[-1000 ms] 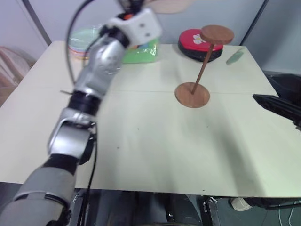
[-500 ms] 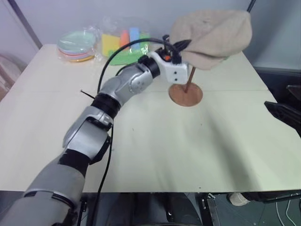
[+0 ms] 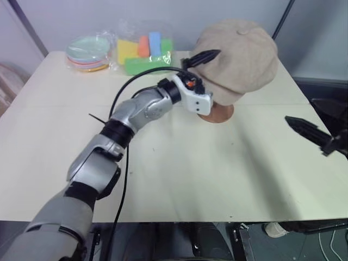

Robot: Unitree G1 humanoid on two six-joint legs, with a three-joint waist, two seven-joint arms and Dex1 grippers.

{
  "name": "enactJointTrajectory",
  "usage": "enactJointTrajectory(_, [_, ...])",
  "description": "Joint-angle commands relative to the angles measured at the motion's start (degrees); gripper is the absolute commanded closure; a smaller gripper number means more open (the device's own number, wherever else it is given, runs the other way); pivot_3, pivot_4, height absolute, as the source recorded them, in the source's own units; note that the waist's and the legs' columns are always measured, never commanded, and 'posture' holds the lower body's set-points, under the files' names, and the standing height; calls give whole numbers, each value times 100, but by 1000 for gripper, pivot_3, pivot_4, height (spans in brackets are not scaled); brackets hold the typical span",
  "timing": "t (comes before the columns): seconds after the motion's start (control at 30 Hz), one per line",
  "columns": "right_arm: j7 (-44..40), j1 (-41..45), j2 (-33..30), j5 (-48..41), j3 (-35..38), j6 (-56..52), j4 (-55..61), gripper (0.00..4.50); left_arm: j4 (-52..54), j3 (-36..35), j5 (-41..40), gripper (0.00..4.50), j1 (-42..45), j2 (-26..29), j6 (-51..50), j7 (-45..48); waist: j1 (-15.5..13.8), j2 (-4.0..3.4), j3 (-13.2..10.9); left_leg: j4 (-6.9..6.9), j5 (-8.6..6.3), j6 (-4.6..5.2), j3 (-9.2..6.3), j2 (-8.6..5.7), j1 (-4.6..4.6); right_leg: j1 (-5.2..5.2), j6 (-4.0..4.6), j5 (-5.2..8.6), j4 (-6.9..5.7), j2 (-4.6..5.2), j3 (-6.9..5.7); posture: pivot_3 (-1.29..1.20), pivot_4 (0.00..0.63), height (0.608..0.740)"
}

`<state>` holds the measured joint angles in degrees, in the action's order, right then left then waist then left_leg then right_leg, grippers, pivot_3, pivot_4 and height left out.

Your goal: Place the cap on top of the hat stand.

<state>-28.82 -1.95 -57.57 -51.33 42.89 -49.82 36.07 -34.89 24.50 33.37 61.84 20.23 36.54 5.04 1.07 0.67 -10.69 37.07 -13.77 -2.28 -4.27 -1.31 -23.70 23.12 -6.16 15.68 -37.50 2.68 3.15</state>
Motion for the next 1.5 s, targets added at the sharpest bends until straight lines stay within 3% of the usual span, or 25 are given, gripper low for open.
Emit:
enactJointTrajectory(0.03, [348, 205, -31, 643, -687, 361, 448, 0, 1140, -466, -1422, 97, -616, 489, -135, 1317, 13, -4, 2, -5, 0, 0, -1, 9, 7, 1, 1, 0, -2, -1, 7, 0, 150, 740])
enactJointTrajectory(0.17, [537, 83, -155, 1877, -1796, 903, 811, 0, 2411, -876, -3174, 97, -1526, 1286, -989, 2993, -24, -5, 1, 1, 3, -5, 0, 14, 9, -3, 2, 1, -6, -1, 7, 0, 150, 740])
enactJointTrajectory(0.23, [621, 77, -125, 2428, -2318, 1182, 917, 0, 3028, -1178, -4184, 97, -1949, 1691, -1924, 3776, -19, -5, 1, 1, 3, -5, -2, 15, 9, -4, 3, 1, -5, 2, 7, 0, 150, 740])
enactJointTrajectory(0.37, [1416, 591, 0, 4663, -4122, 2176, 613, 0, 3924, -1904, -6734, 97, -2307, 2811, -5589, 5197, 0, -2, -1, 9, 4, -6, -3, 14, 12, -10, 4, 2, -7, -1, -1, 0, 150, 740])
enactJointTrajectory(0.47, [2060, 1241, 376, 6544, -5365, 2993, -15, 0, 4001, -2292, -7782, 97, -2189, 3311, -7065, 5832, 11, 1, -4, 8, 4, -7, -2, 9, 19, -17, 4, 4, -4, -2, -5, 0, 150, 740])
enactJointTrajectory(0.6, [2550, 2126, 1265, 8020, -6313, 3478, -963, 0, 3779, -2653, -8164, 97, -1884, 3296, -7822, 5857, 10, 7, -6, 9, 4, -7, -3, 2, 26, -26, 6, 6, -4, -8, -7, 0, 150, 740])
enactJointTrajectory(0.77, [3005, 2793, 1990, 8989, -6491, 3759, -1983, 0, 3624, -2981, -8333, 97, -1542, 3143, -8283, 5714, 0, 7, -7, 7, 5, -9, -5, -1, 24, -22, 6, 5, -6, -5, -7, 0, 150, 740])
enactJointTrajectory(0.97, [3381, 3170, 2456, 9453, -6426, 4149, -3005, 0, 3600, -3090, -8172, 97, -1397, 2979, -8337, 5593, 9, 7, -7, 6, 6, -10, -7, -2, 24, -21, 7, 4, -8, -5, -6, 0, 150, 740])
enactJointTrajectory(1.07, [3378, 3211, 2554, 9483, -6315, 4304, -3091, 887, 3639, -3112, -8140, 0, -1419, 2955, -8352, 5588, 14, 7, -7, 5, 6, -10, -7, -2, 24, -19, 8, 4, -11, -5, -5, 0, 150, 740])
enactJointTrajectory(1.3, [3312, 3178, 2514, 9572, -6028, 4453, -2996, 4412, 3661, -3095, -8043, 0, -1448, 2891, -8312, 5590, 11, 7, -7, 5, 6, -11, -7, -2, 24, -17, 8, 4, -14, -5, -3, 0, 150, 740])
enactJointTrajectory(1.5, [3011, 2944, 1911, 9442, -5571, 5097, -2559, 4472, 3630, -3140, -7997, 0, -1451, 2847, -8330, 5592, 0, 6, -7, 5, 6, -11, -6, -3, 24, -18, 7, 4, -14, -2, -3, 0, 150, 740])
